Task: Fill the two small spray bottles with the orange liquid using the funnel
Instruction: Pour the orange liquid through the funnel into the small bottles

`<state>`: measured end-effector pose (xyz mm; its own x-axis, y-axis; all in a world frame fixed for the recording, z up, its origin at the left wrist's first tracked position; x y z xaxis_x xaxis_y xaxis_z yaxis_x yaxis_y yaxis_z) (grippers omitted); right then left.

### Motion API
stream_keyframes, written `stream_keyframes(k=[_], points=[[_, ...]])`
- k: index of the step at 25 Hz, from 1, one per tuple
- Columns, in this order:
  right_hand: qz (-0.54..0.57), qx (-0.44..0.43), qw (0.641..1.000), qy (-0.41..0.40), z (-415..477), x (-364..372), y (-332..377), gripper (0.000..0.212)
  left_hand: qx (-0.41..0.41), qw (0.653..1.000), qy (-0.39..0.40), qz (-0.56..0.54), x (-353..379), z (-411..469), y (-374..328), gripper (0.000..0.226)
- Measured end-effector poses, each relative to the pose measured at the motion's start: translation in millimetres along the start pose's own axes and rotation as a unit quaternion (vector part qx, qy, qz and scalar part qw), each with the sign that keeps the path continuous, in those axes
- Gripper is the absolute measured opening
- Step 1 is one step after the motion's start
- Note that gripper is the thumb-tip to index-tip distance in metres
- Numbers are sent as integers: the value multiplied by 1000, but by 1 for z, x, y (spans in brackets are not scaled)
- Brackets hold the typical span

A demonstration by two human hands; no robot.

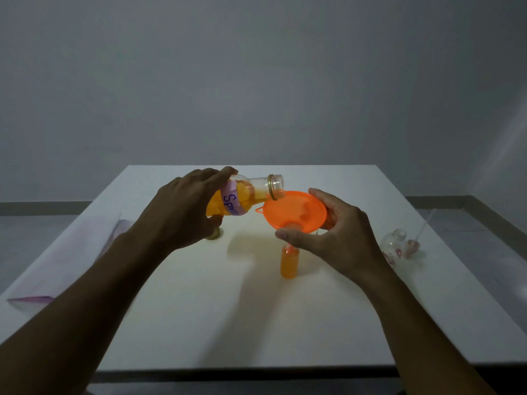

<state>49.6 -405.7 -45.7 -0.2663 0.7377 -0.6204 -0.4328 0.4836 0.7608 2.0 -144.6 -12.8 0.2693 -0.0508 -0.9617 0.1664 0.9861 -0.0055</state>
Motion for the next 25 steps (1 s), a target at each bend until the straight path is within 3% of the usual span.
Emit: stream_keyframes(k=[8, 17, 25], points=[[3, 0, 1000, -5, 3, -2, -2, 113, -19, 997, -3, -80, 6, -2, -5, 83], [6, 1, 1000, 2, 3, -7, 6, 111, -51, 996, -18, -72, 8, -1, -6, 81], [91, 5, 994, -67, -2, -51, 9, 89, -81, 991, -59, -86, -1, 0, -26, 79]])
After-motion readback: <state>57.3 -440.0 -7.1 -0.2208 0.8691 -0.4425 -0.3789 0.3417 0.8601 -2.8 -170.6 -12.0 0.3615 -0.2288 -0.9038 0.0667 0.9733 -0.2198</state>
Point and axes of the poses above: each hand's wrist, its own z-axis towards the middle knuckle, its own x-axis out of the palm, y = z × x, the point moved 1 cm from there along z, towards the middle knuckle, and after that the axes turned 13 degrees about y, right-handed, at the moved point
